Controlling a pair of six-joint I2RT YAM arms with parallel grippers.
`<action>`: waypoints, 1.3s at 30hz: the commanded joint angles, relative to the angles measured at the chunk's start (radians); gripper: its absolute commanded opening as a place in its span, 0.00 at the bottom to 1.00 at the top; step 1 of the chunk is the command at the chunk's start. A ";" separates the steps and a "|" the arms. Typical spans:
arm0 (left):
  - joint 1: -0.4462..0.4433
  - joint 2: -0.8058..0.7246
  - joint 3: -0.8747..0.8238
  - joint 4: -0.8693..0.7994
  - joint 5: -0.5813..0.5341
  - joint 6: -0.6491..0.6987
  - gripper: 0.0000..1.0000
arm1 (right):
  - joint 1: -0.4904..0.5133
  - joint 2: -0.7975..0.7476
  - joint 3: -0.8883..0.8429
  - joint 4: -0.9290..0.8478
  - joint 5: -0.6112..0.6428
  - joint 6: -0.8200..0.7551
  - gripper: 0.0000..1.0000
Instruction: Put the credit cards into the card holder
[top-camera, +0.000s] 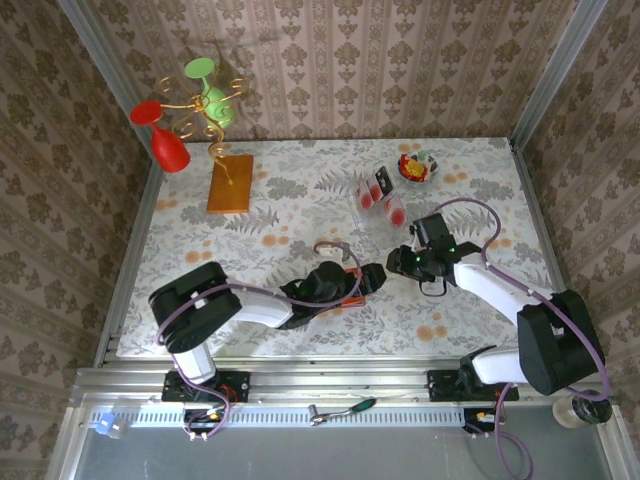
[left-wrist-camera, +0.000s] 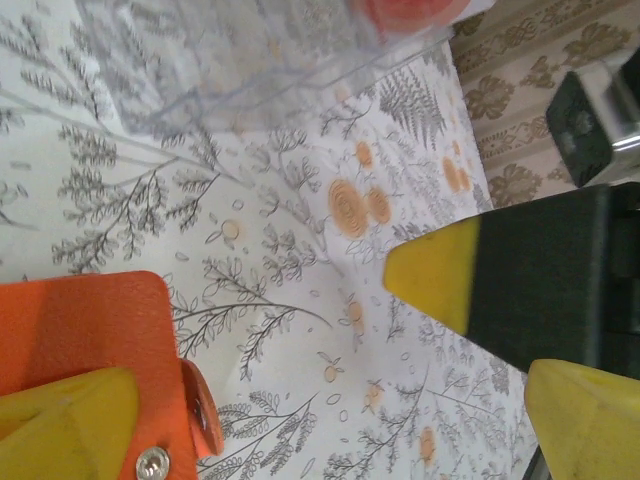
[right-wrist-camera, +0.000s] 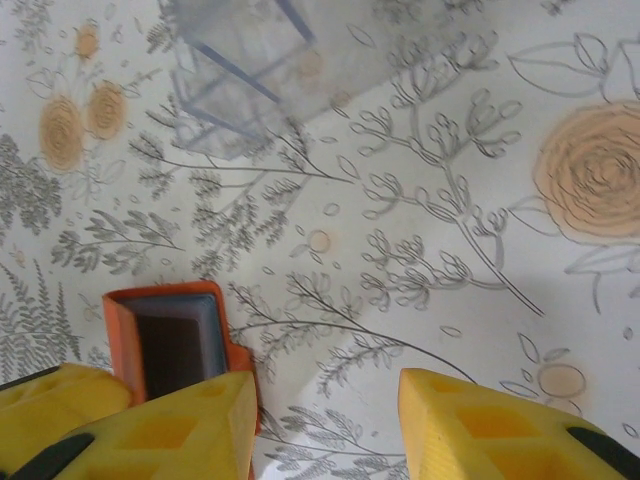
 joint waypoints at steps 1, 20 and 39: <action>-0.012 0.053 -0.044 0.109 -0.018 -0.053 1.00 | -0.014 -0.039 -0.028 -0.046 -0.026 -0.005 0.43; 0.144 -0.243 -0.060 -0.107 0.072 0.069 1.00 | 0.179 -0.048 0.087 -0.052 -0.095 0.023 0.28; 0.281 -0.500 -0.033 -0.874 -0.062 0.371 1.00 | 0.326 0.232 0.199 -0.010 0.014 0.008 0.16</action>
